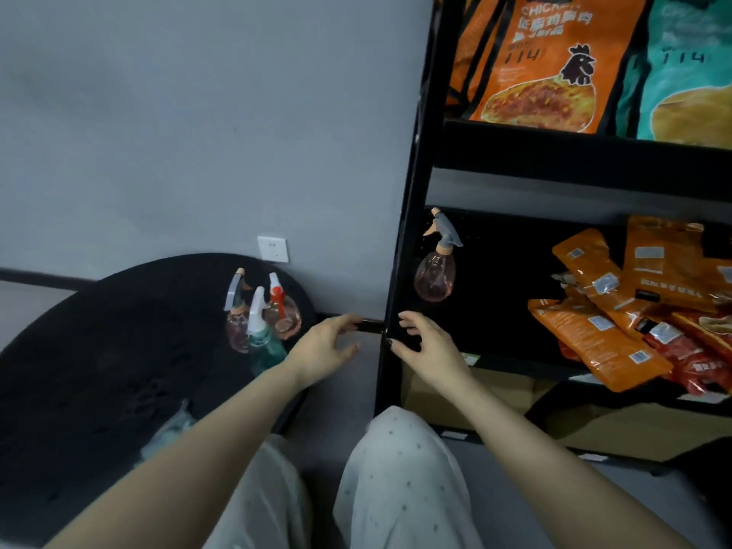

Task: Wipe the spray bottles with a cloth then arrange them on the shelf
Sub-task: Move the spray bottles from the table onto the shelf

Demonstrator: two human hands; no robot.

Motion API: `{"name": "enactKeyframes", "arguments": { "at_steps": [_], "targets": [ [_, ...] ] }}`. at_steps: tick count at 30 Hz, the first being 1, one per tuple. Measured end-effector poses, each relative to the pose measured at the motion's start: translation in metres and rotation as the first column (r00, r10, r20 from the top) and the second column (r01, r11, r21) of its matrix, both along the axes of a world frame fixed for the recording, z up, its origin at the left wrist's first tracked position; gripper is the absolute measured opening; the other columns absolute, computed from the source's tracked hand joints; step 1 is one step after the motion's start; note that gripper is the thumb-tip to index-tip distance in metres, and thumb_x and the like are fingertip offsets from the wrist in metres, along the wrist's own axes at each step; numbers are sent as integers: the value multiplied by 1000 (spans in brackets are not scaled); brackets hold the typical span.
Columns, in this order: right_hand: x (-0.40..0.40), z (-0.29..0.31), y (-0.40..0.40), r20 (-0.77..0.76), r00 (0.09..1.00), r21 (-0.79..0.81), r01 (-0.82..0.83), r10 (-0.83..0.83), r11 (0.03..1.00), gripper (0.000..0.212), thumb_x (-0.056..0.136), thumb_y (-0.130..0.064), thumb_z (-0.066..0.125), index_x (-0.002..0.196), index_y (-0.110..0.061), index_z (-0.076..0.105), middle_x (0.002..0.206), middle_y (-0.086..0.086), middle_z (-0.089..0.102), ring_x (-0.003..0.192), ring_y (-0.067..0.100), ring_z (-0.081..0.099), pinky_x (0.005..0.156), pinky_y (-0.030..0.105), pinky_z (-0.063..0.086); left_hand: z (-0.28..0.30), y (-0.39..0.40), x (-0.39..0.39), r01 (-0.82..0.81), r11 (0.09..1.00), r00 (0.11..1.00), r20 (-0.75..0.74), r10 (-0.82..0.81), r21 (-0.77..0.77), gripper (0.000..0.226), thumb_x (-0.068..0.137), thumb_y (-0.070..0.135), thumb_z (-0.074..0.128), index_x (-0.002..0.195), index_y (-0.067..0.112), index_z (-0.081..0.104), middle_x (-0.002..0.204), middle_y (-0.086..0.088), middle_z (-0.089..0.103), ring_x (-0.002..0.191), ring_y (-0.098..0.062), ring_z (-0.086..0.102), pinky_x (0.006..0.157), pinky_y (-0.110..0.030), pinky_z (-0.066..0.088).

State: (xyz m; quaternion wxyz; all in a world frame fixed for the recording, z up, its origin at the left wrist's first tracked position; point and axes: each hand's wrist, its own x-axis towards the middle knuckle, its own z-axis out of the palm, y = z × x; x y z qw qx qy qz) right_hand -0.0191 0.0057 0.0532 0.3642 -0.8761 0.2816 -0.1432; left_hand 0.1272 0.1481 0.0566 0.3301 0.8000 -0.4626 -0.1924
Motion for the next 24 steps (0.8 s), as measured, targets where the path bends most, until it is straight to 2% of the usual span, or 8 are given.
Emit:
{"name": "enactKeyframes", "arguments": {
  "at_steps": [3, 7, 10, 13, 17, 24],
  "targets": [
    [22, -6, 28, -22, 997, -8, -77, 77, 997, 51, 87, -34, 65, 133, -22, 46, 128, -5, 53, 117, 10, 50, 95, 27, 43, -6, 38, 19, -112, 994, 994, 7, 112, 11, 48, 89, 21, 62, 134, 19, 47, 132, -4, 55, 123, -16, 51, 103, -26, 39],
    [59, -19, 62, -67, 986, -1, -154, 154, 988, 54, 86, -38, 65, 134, -23, 45, 132, -6, 51, 119, 10, 49, 94, 27, 43, -15, 82, 41, -336, 942, 939, -68, 337, 14, 46, 88, 21, 63, 133, 21, 50, 129, -1, 57, 116, -18, 55, 98, -32, 45],
    [89, -31, 82, -118, 975, 21, -187, 189, 982, 58, 86, -38, 66, 136, -22, 43, 134, -3, 50, 121, 14, 48, 96, 29, 42, -27, 108, 60, -427, 904, 903, -32, 428, 29, 43, 86, 24, 65, 127, 21, 54, 125, 0, 60, 112, -17, 58, 95, -35, 48],
    [117, -42, 98, -170, 961, 46, -213, 217, 976, 62, 85, -35, 67, 139, -19, 40, 137, 2, 46, 124, 17, 46, 100, 30, 41, -36, 126, 78, -467, 883, 884, -8, 468, 47, 39, 85, 25, 67, 122, 19, 57, 121, -1, 63, 112, -18, 58, 94, -34, 47],
    [154, -58, 109, -231, 945, 43, -230, 234, 972, 61, 85, -33, 68, 138, -19, 40, 138, 4, 43, 125, 20, 44, 95, 28, 39, -46, 137, 101, -492, 866, 870, 0, 494, 85, 41, 84, 26, 66, 123, 18, 56, 123, -4, 61, 113, -20, 57, 95, -36, 46],
    [213, -88, 117, -252, 964, 51, -76, 86, 996, 67, 77, -40, 73, 135, -24, 41, 134, 2, 48, 118, 23, 51, 93, 43, 48, -70, 135, 134, -493, 857, 867, -3, 499, 148, 50, 85, 25, 66, 131, 17, 48, 129, -6, 56, 118, -21, 54, 96, -35, 45]
  ]
}}
